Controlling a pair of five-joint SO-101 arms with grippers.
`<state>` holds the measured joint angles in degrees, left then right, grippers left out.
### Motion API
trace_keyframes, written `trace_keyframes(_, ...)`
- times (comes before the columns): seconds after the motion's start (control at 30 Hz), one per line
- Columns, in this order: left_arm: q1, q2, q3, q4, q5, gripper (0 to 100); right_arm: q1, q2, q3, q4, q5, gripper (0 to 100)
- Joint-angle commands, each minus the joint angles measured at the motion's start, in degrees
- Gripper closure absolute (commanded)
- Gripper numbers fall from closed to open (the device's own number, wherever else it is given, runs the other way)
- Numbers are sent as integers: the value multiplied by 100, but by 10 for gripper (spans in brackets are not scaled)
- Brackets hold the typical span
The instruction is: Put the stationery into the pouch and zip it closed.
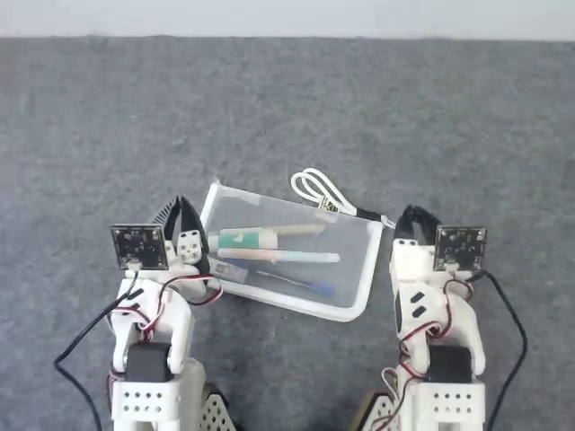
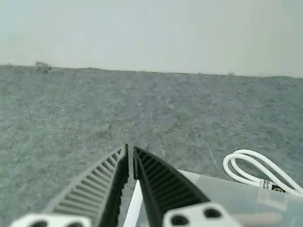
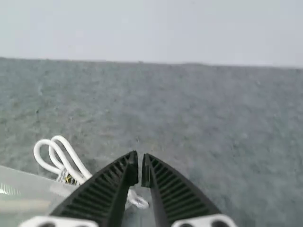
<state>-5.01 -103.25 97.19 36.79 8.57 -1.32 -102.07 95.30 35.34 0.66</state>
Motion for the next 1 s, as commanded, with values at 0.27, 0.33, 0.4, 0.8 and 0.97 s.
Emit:
trace_keyframes(0.27, 18, -123, -75, 404, -9, 988, 48, -198, 123, 1763, 88, 992)
trace_keyframes(0.33, 18, -123, -75, 440, -9, 988, 48, -198, 123, 2053, 88, 992)
trace_keyframes(0.4, 18, -123, -75, 475, -9, 988, 48, -198, 123, 2308, 88, 992)
trace_keyframes(0.8, 475, -123, -75, 1969, -18, 988, 84, -198, 114, 3618, 97, 992)
trace_keyframes(0.97, 905, -123, -66, 3297, -26, 988, 92, -198, 114, 3987, 97, 992)
